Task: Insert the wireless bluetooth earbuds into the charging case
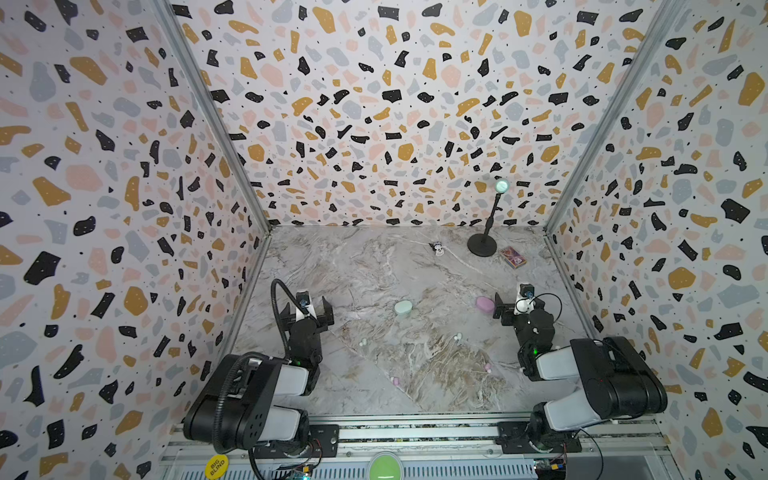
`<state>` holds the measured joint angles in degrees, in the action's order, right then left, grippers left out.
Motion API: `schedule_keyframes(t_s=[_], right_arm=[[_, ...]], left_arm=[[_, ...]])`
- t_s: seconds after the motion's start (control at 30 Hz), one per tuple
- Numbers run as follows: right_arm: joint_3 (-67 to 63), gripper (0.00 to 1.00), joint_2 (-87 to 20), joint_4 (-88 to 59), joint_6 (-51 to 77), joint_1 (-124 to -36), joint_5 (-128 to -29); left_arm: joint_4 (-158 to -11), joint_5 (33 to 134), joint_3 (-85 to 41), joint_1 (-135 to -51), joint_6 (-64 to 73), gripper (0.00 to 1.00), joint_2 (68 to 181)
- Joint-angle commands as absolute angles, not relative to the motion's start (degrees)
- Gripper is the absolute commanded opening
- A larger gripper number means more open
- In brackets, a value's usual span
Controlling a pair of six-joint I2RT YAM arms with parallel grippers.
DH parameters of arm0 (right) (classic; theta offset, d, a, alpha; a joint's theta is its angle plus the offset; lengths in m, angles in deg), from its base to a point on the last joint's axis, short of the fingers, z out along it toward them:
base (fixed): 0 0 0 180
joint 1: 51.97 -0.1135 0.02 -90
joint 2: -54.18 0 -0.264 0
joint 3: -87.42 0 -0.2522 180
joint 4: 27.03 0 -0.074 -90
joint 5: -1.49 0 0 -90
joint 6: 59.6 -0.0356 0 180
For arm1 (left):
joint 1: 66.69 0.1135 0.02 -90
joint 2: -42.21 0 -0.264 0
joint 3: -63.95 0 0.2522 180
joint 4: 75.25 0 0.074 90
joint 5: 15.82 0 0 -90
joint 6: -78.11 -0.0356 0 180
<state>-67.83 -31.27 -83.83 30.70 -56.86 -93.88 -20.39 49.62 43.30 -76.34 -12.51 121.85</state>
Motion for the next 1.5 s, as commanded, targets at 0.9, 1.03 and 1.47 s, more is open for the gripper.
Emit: schedule_keyframes(t_s=[0.9,1.03,1.47], right_arm=[[-66.6,0.99,-30.9,-83.5,30.3,-56.6,-93.5],[-66.6,0.99,-30.9,-83.6,30.3,-56.6,-93.5],[-43.3,0.99,-18.9,-24.9,17.1,-59.6,-99.0]], left_arm=[[-19.2,50.3,41.4,-75.2,-11.9,1.00,122.1],[-19.1,50.2,41.6,-75.2,-11.9,1.00,121.9],[-54.7,55.1,25.2,-75.9,-8.5,1.00,112.1]])
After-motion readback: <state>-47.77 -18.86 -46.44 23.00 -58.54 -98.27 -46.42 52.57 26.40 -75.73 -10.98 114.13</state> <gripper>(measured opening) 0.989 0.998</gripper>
